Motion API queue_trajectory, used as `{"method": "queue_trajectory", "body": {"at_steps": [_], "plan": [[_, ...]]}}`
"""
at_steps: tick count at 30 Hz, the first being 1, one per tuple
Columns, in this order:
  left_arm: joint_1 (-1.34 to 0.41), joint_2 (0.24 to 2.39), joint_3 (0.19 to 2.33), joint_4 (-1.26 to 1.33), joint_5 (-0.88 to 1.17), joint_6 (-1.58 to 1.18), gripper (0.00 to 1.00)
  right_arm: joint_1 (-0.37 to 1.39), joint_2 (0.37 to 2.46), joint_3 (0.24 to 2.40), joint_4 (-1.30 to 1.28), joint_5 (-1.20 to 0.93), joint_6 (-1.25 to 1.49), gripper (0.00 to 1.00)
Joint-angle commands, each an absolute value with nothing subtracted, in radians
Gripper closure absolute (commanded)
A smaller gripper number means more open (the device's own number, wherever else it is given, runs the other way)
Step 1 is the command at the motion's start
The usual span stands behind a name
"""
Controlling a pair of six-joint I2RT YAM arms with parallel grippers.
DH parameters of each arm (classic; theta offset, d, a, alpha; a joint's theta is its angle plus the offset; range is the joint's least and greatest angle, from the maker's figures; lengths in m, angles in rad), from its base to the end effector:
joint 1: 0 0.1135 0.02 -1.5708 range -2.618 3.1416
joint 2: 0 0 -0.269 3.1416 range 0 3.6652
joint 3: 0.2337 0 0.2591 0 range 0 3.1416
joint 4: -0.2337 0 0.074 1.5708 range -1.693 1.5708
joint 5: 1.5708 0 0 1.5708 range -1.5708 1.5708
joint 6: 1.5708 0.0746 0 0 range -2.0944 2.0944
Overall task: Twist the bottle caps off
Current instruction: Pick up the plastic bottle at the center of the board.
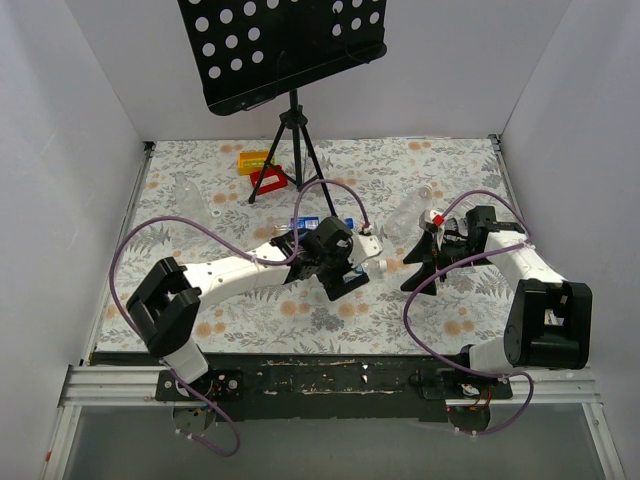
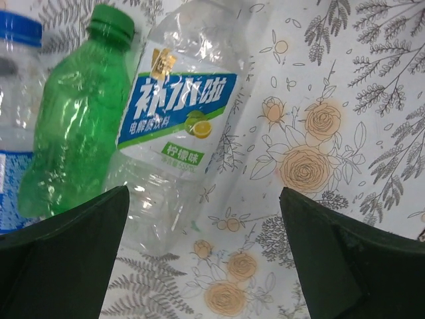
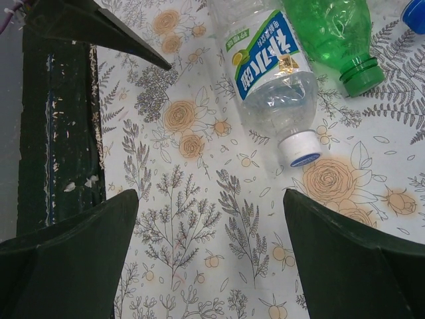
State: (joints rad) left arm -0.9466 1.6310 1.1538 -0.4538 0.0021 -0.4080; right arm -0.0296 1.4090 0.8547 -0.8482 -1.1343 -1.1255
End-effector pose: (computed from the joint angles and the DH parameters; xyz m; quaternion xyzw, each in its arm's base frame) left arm 0.2198 -0.3055 0.2003 0.2529 0.9150 -0.1979 0.2444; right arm 0.2421 0.0605 0.1933 -0.4764 0.6939 0.4098 0.3517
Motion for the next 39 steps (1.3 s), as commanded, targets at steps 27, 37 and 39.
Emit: {"method": "queue_trajectory", "body": {"at_steps": [27,37,39], "plan": [[-0.894,1.789,1.218,-0.493,0.23,-0.317,0.3,-0.02,1.396,0.888,-0.897,-1.198,-1.158,0.02],[-0.905,1.821,1.158,-0.425,0.15,-0.514,0.58,-0.002,1.405,0.879,-0.888,-1.18,-1.154,0.02],[-0.91,1.784,1.123,-0.402,0.152,-0.535,0.67,-0.002,1.404,0.879,-0.884,-1.17,-1.149,0.02]]}}
